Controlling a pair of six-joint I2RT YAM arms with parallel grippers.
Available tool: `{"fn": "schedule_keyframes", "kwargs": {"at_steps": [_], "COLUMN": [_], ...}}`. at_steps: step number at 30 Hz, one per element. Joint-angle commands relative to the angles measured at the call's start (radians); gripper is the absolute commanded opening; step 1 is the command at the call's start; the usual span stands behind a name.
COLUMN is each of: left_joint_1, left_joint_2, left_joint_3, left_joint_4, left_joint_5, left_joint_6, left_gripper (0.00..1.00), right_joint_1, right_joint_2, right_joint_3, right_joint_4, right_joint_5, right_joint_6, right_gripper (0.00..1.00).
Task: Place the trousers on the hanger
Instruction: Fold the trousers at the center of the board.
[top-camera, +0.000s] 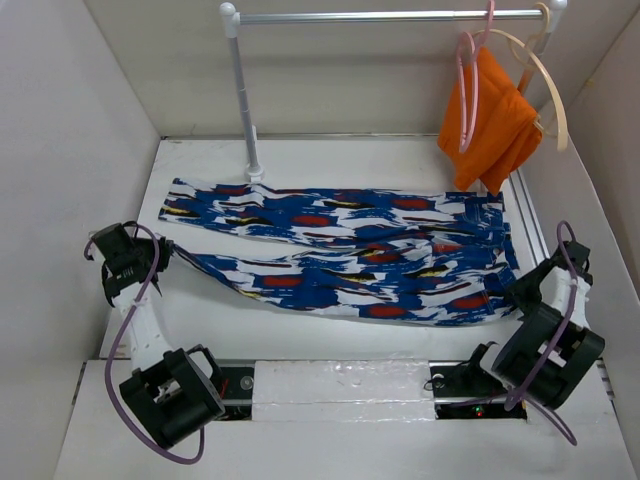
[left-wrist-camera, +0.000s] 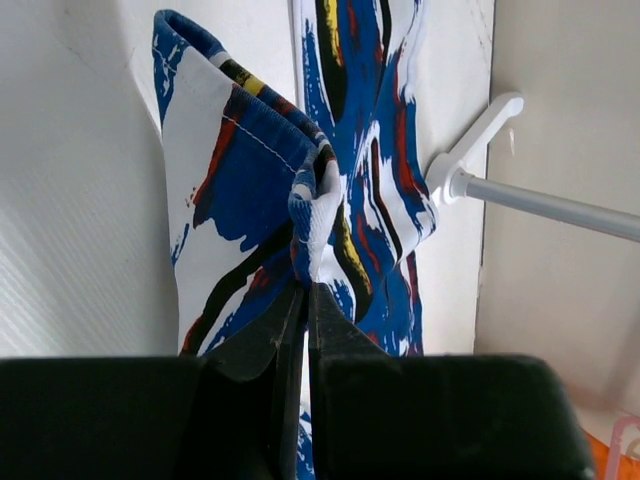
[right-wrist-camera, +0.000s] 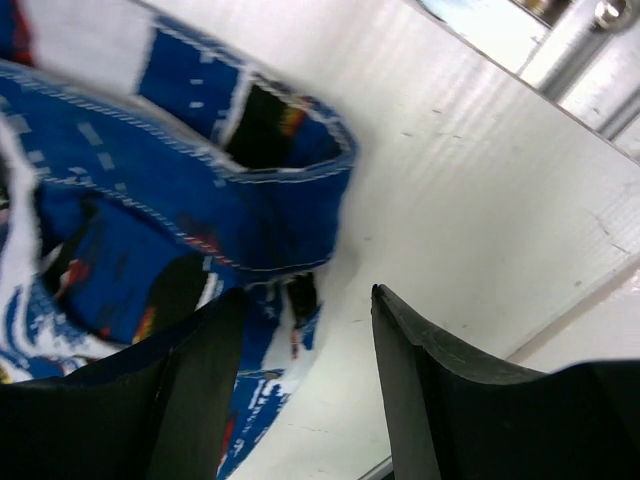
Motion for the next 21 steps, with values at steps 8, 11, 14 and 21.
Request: {"fn": "schedule_keyframes", "kwargs": {"at_steps": [8,11,14,21], "left_joint_1": [-0.004,-0.004,-0.004,-0.004], "left_joint_2": [-0.012,-0.015,-0.023,0.036], "left_joint_3": [0.039,0.025,0.016,0.149], "left_joint_4": [0.038,0.043,0.052,-0.006], "left_joint_5": [-0.064,-0.075,-0.075,-0.116], "left_joint_6": [-0.001,0.000,-0.017,-0.018], "left_gripper": [0.00,0.00,0.00,0.00], "right_joint_1": [-0.123,-0.149,-0.172,-0.082], "right_joint_2": [0.154,0.160,0.127,0.001], "right_joint_3": [0.009,0.005,-0.006,0.164], "right_joint_4": [0.188,0.222,0.218,-0.020], "right_joint_5": [-0.042,-0.075,-0.115,-0.108], "right_joint_6": [-0.155,-0.203,-0.224,-0.228], "right_gripper": [0.50,0.26,0.00,0.00]}}
